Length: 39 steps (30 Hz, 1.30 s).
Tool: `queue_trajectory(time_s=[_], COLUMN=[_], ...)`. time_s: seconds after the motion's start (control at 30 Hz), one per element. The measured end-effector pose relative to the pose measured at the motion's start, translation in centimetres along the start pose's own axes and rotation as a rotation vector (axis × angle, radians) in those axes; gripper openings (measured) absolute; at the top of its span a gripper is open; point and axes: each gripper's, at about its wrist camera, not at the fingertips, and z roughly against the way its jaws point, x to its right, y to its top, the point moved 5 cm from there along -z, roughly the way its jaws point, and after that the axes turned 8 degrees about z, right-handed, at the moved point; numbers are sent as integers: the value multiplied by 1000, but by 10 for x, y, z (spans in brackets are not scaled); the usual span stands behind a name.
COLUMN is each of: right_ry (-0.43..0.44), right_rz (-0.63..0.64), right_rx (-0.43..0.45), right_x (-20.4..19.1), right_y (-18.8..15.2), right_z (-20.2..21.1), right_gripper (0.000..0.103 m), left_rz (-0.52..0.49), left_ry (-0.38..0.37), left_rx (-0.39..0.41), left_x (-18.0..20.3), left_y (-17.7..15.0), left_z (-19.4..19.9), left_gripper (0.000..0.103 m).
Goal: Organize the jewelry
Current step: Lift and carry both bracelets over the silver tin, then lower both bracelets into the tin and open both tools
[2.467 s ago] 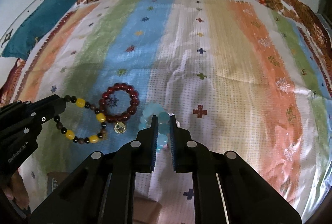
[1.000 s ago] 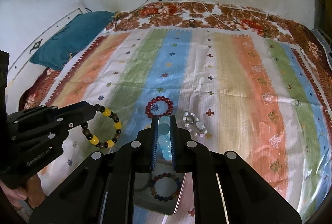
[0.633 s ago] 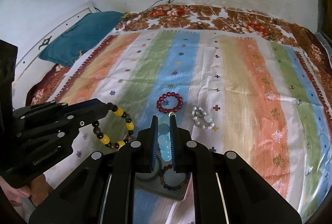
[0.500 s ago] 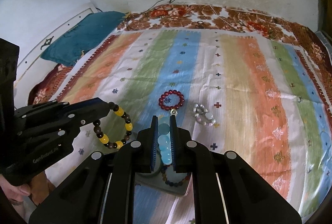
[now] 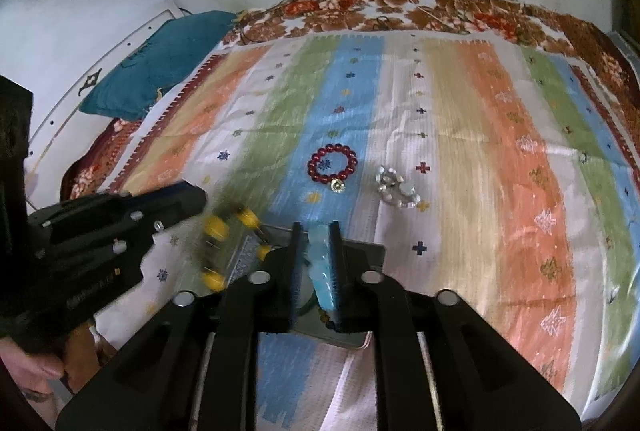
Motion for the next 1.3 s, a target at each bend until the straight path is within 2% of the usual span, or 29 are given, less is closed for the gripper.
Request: queue_trajectory(time_s=[0.03,0.1,0.2,0.33,0.4,0.57,0.67,0.73,0.8,1.1,1.3], right_ry=[-9,-33,-65,-102,-112,-124,-120,-114,-121,-130,-61], right_rz=[-1,-8,-18,-33,-50,-70,-77,-81,-81,-82,-122], right_rx=[7,19,21,19,17,-7,-21,-28,-36,-61,-91], right_x=[2,5,12,25,32,43,47,49,51,60,60], right_y=[1,2,4,6,5,3,3,4,5,7,6], right_z=[1,3,3,1,0,-9,-16,-20,-23,-37,-51], right_gripper=[47,48,57,62,65,66,67,71,73,73,73], left_rz=[4,6,15,49,53,43,19,6,9,1,-18], left_ry=[-2,0,9,37,37,51,78,91,96,122,115], left_rx=[0,-6,-16,-35,-39,-33,-40,-43,-34,-25,-51], left_x=[-2,-4,-8,-12,-11,-9,-7,-7,-9,-15,-20], left_y=[0,0,0,1,1,5,6,7,9,13,12], left_z=[0,-1,-5,-13,-15,-21,-28,-32,-34,-48,-63], left_gripper=[34,34,36,42,47,58,68,70,79,81,85])
